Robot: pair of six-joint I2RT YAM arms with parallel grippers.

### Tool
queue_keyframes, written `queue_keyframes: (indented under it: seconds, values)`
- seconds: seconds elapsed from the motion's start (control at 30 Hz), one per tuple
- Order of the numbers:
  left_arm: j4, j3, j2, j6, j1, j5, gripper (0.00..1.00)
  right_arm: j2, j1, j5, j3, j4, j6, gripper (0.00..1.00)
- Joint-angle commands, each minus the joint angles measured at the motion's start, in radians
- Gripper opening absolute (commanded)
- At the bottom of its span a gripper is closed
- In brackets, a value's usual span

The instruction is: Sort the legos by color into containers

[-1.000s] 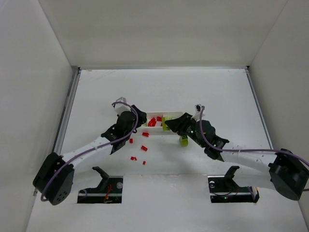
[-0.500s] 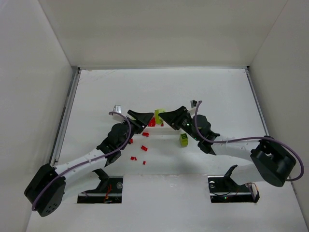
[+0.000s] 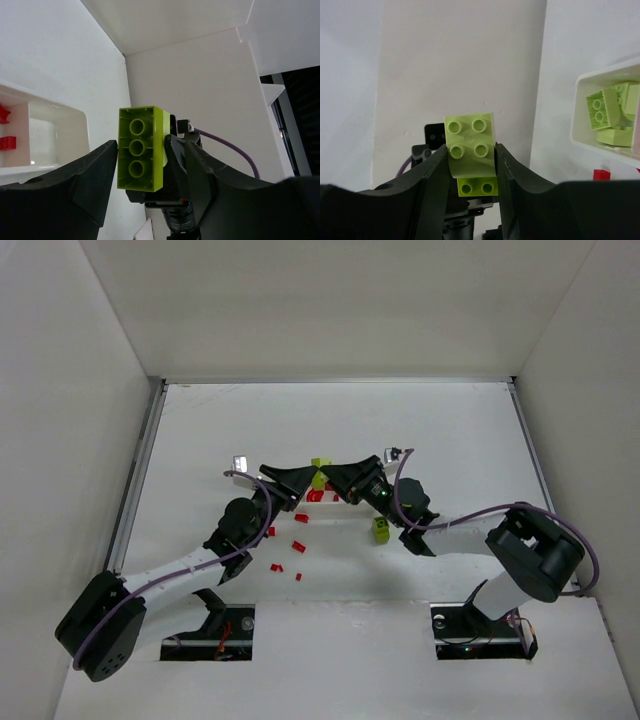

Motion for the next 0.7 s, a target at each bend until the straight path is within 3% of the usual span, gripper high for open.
queue_keyframes:
  seconds: [0.0,0.37,0.67]
  values:
    - [0.062,-0.011,-0.012,-0.01,0.006,0.003,0.53,0.003,0.004,-0.01,0.038,0.161,0.055,0.25]
    - [0.091,0.003,0.021,-0.007,0.015,0.026,0.51,0.047,0.004,-0.02,0.045,0.193,0.072,0.25]
    - [0.121,-0.003,0.01,-0.008,0.003,0.02,0.36,0.09,0.006,-0.024,0.041,0.244,0.111,0.25]
